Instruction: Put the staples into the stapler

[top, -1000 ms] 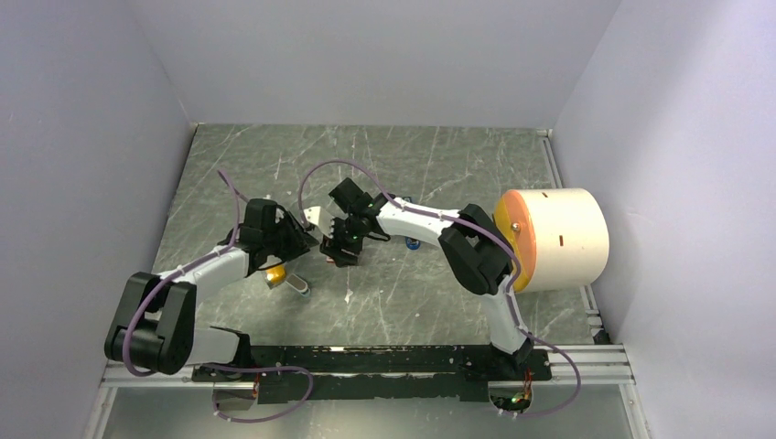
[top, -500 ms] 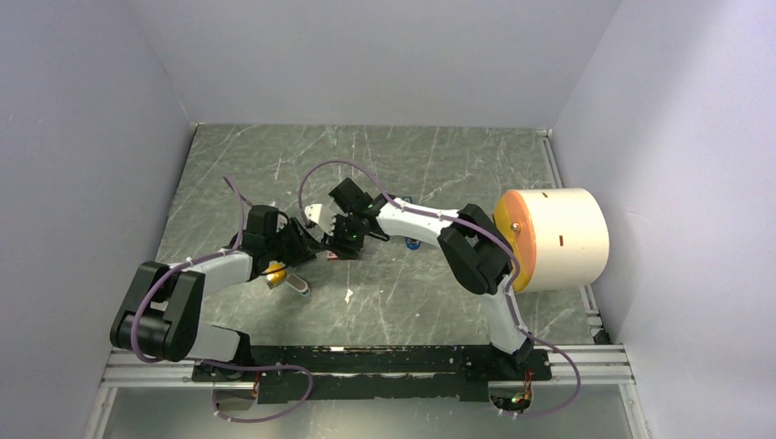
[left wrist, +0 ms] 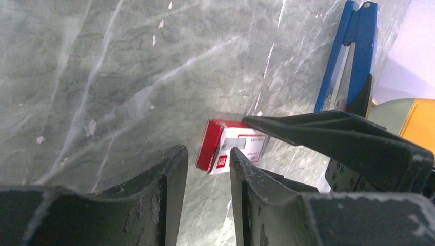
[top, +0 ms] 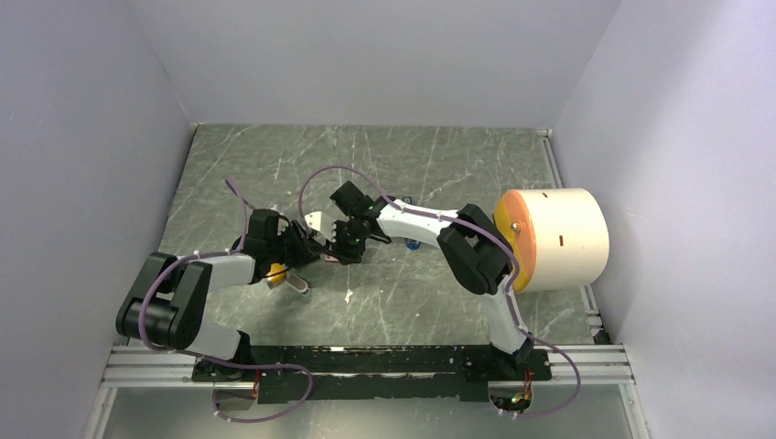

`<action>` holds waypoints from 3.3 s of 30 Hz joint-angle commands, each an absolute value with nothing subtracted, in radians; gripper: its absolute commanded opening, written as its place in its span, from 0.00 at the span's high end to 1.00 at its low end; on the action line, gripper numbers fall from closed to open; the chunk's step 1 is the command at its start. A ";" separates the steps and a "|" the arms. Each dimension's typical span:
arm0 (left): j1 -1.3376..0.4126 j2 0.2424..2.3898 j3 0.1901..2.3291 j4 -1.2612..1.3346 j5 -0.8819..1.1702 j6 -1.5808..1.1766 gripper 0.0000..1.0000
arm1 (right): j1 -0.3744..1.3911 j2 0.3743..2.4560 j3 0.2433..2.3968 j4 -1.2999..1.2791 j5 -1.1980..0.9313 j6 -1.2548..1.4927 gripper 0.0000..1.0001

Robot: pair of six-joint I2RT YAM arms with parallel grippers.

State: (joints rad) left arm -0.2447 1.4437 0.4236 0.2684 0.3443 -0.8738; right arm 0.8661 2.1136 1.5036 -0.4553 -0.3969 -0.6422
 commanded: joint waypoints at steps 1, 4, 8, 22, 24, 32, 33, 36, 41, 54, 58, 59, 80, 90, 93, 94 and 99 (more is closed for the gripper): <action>-0.237 1.474 0.407 0.401 0.394 -0.889 0.60 | 0.872 2.142 1.532 -0.518 -0.435 -0.704 0.53; -0.236 1.507 0.400 0.454 0.413 -0.890 0.62 | 0.870 2.153 1.539 -0.531 -0.432 -0.719 0.57; -0.236 1.548 0.375 0.535 0.439 -0.908 0.68 | 0.868 2.152 1.531 -0.527 -0.434 -0.729 0.59; -0.237 1.615 0.353 0.627 0.546 -0.959 0.81 | 0.865 2.174 1.571 -0.494 -0.434 -0.702 0.59; -0.237 1.622 0.361 0.612 0.568 -0.969 0.81 | 0.865 2.181 1.582 -0.484 -0.431 -0.692 0.58; -0.237 1.650 0.359 0.699 0.679 -1.051 0.78 | 0.866 2.192 1.606 -0.453 -0.431 -0.670 0.56; -0.237 1.649 0.358 0.705 0.688 -1.056 0.78 | 0.867 2.192 1.608 -0.454 -0.432 -0.668 0.56; -0.238 1.641 0.362 0.686 0.683 -1.040 0.78 | 0.867 2.191 1.605 -0.437 -0.430 -0.661 0.56; -0.236 1.637 0.363 0.662 0.666 -1.020 0.77 | 0.867 2.190 1.600 -0.430 -0.431 -0.652 0.55; -0.233 1.567 0.417 0.443 0.531 -0.925 0.60 | 0.827 1.968 1.430 -0.310 -0.418 -0.458 0.26; -0.233 1.547 0.421 0.412 0.521 -0.911 0.52 | 0.816 1.875 1.351 -0.178 -0.352 -0.268 0.25; -0.233 1.542 0.422 0.405 0.518 -0.906 0.51 | 0.812 1.861 1.346 -0.168 -0.334 -0.222 0.25; -0.233 1.663 0.562 0.433 0.589 -0.928 0.67 | 0.798 1.769 1.150 -0.114 -0.308 -0.489 0.28; -0.233 1.751 0.686 0.285 0.604 -0.863 0.60 | 0.703 1.854 1.270 -0.258 -0.547 -0.635 0.27; -0.233 1.746 0.693 0.233 0.576 -0.835 0.53 | 0.711 1.854 1.240 -0.207 -0.517 -0.573 0.27; -0.233 1.746 0.699 0.212 0.567 -0.823 0.52 | 0.715 1.848 1.225 -0.184 -0.510 -0.552 0.26; -0.233 1.742 0.715 0.132 0.512 -0.762 0.51 | 0.741 1.843 1.175 -0.147 -0.496 -0.507 0.24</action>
State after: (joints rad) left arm -0.2306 1.7447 0.7002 0.2348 0.5720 -0.8391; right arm 0.7231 1.8313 1.2057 -0.1902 -0.4973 -0.5446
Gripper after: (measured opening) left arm 0.497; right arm 0.753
